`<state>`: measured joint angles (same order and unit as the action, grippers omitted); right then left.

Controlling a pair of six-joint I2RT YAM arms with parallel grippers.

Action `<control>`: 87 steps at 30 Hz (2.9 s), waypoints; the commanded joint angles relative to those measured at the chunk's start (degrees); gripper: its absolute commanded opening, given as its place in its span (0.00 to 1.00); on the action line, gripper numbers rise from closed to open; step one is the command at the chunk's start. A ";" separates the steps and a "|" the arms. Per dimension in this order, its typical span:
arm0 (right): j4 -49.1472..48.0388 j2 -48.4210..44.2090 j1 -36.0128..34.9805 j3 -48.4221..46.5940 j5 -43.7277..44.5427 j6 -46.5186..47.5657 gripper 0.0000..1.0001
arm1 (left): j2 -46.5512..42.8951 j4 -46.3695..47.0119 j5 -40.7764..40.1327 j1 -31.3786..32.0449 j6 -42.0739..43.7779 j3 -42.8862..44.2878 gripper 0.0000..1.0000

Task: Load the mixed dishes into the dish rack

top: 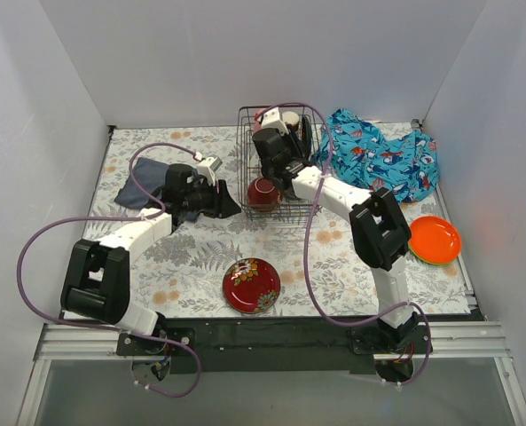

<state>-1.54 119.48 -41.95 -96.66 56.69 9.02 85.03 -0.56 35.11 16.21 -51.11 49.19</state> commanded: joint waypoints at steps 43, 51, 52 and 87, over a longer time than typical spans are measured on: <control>15.52 12.97 5.22 -30.25 -47.55 -9.90 0.01 | -4.26 -27.83 4.09 -0.74 29.58 -4.54 0.43; 15.43 12.28 5.65 -26.22 -35.60 -7.26 0.01 | -3.21 -28.71 4.35 -0.74 30.63 -4.36 0.44; 15.60 11.92 5.83 -25.51 -35.16 -6.82 0.01 | -2.69 -28.71 4.44 -0.74 30.89 -4.45 0.43; 18.77 -14.53 8.03 -2.41 -62.31 -9.28 0.24 | 14.28 -33.80 15.95 0.67 41.18 0.82 0.41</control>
<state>16.82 109.06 -34.24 -103.24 -4.71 -0.93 96.90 -30.72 50.63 16.10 -12.88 48.47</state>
